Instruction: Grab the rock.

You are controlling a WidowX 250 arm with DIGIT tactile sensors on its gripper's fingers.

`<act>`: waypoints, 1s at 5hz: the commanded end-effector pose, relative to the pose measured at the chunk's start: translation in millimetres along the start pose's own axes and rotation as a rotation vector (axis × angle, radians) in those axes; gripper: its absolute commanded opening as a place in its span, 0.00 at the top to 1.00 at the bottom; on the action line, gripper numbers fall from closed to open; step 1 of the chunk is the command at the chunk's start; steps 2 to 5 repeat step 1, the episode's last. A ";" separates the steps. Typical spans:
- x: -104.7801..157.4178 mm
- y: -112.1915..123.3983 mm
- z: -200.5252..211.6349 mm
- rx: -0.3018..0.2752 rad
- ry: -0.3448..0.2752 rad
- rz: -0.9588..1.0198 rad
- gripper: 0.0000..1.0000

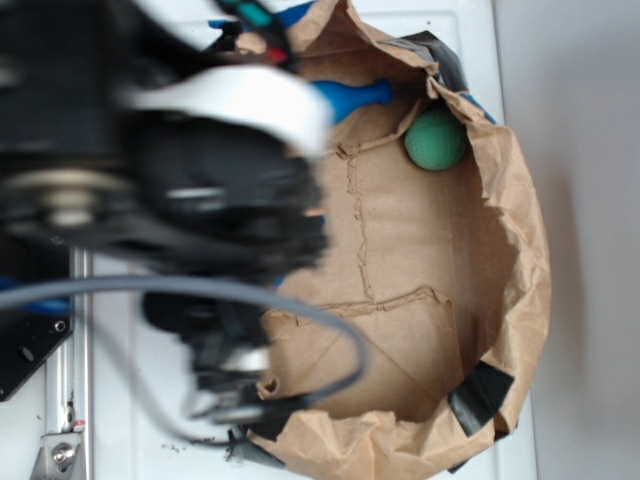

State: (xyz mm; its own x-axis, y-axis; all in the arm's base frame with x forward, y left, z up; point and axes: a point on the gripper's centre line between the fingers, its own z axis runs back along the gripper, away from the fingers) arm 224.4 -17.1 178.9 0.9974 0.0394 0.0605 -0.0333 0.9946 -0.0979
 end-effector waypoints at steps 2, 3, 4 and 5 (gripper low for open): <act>56.3 -18.6 4.7 0.002 -0.051 -0.002 1.00; 56.3 -18.6 4.7 0.002 -0.051 -0.002 1.00; 56.3 -18.6 4.7 0.002 -0.051 -0.002 1.00; 56.3 -18.6 4.7 0.002 -0.051 -0.002 1.00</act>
